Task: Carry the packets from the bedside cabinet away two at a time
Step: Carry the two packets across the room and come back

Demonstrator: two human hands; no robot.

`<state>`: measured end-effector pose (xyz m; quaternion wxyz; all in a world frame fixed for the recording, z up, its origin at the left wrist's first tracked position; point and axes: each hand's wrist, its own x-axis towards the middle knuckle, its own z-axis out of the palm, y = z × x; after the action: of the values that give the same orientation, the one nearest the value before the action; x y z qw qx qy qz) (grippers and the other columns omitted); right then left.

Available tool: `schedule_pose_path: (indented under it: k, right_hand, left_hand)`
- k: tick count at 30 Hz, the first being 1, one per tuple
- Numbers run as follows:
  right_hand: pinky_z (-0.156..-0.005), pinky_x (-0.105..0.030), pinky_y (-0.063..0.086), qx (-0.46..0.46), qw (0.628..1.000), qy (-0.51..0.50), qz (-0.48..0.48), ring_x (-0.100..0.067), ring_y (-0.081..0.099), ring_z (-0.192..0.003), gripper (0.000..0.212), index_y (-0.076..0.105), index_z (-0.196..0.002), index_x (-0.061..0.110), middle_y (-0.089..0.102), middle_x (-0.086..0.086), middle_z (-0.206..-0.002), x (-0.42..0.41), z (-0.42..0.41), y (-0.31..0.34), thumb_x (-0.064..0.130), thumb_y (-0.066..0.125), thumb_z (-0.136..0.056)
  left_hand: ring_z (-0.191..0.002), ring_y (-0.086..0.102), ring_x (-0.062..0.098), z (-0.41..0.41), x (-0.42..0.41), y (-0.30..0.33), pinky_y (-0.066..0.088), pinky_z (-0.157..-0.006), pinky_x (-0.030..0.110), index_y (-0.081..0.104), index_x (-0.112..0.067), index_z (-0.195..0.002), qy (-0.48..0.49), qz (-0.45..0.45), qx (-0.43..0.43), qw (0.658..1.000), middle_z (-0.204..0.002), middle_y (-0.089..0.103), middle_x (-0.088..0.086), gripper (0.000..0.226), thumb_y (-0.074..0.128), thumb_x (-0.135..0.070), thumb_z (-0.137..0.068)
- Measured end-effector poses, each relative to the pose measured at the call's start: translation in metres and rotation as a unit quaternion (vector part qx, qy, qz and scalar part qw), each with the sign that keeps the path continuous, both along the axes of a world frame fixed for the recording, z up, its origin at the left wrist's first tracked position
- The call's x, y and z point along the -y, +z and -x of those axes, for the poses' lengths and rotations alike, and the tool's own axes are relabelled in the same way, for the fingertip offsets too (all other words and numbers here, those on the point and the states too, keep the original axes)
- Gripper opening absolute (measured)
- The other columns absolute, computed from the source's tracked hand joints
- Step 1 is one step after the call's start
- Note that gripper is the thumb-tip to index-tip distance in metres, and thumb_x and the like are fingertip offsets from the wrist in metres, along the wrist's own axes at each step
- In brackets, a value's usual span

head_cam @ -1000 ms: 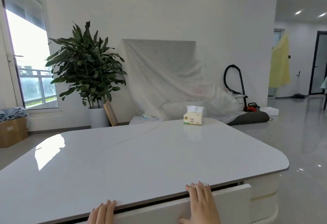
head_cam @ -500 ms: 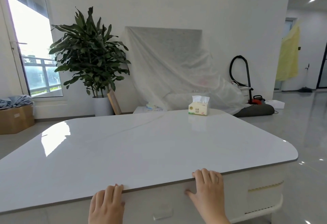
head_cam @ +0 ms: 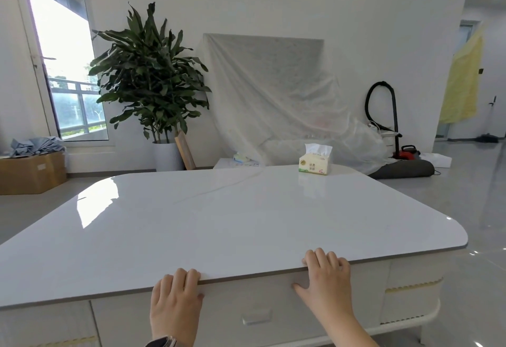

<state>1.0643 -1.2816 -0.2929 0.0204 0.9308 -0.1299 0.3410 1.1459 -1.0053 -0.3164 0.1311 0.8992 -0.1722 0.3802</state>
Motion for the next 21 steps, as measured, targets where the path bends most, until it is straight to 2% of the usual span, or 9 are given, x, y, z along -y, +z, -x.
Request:
schedule_pose_path:
  k: [3,9,11,14,18,21]
  right_hand:
    - [-0.063,-0.036,0.037,-0.039,0.999,-0.002,-0.018,-0.020,0.049,-0.063,0.061,0.056,-0.073,0.024,0.047,0.008,-0.072,-0.002,0.003,0.010,0.048,0.088,-0.028]
    - [-0.055,-0.031,0.036,-0.095,0.994,-0.005,-0.045,-0.018,0.048,-0.060,0.063,0.054,-0.070,0.026,0.047,0.009,-0.069,-0.003,0.003,0.021,0.042,0.088,-0.020]
    - [-0.059,-0.031,0.035,-0.131,0.991,-0.003,-0.042,-0.017,0.050,-0.068,0.059,0.056,-0.078,0.027,0.049,0.010,-0.077,-0.003,0.005,0.025,0.041,0.088,-0.031]
    - [-0.076,-0.030,0.032,-0.147,0.989,0.006,-0.028,-0.016,0.046,-0.097,0.044,0.049,-0.105,0.029,0.047,0.011,-0.105,-0.004,0.008,0.032,0.036,0.073,-0.070]
    - [-0.077,-0.029,0.033,-0.177,0.983,0.001,-0.050,-0.016,0.042,-0.100,0.037,0.042,-0.103,0.028,0.040,0.010,-0.104,-0.006,0.009,0.044,0.029,0.066,-0.075]
    - [-0.074,-0.028,0.032,-0.188,0.980,0.000,-0.056,-0.015,0.041,-0.098,0.037,0.043,-0.102,0.029,0.039,0.011,-0.102,-0.004,0.008,0.046,0.027,0.066,-0.073]
  left_hand:
    - [-0.065,0.052,0.029,0.005,-0.001,0.008,0.033,-0.073,0.037,0.042,-0.023,-0.087,-0.024,-0.003,-0.048,0.999,-0.073,0.051,0.000,0.080,0.097,-0.019,-0.029]
    - [-0.064,0.053,0.023,0.011,-0.003,0.019,0.031,-0.068,0.035,0.041,-0.027,-0.082,-0.039,-0.011,-0.092,0.995,-0.071,0.050,-0.006,0.079,0.097,-0.030,-0.026]
    - [-0.063,0.054,0.022,0.014,-0.003,0.024,0.041,-0.066,0.035,0.050,-0.026,-0.078,-0.037,-0.021,-0.101,0.994,-0.070,0.051,-0.007,0.072,0.097,-0.031,-0.023]
    - [-0.059,0.056,0.018,0.019,-0.004,0.029,0.049,-0.056,0.033,0.060,-0.023,-0.071,-0.030,-0.029,-0.121,0.992,-0.067,0.052,-0.009,0.066,0.097,-0.030,-0.017]
    - [-0.058,0.056,0.016,0.021,-0.006,0.037,0.049,-0.054,0.030,0.062,-0.025,-0.069,-0.023,-0.029,-0.138,0.990,-0.066,0.054,-0.011,0.065,0.097,-0.031,-0.015]
    - [-0.061,0.057,0.015,0.020,-0.006,0.041,0.047,-0.057,0.030,0.061,-0.027,-0.070,-0.008,-0.028,-0.148,0.989,-0.067,0.055,-0.012,0.059,0.097,-0.032,-0.023]
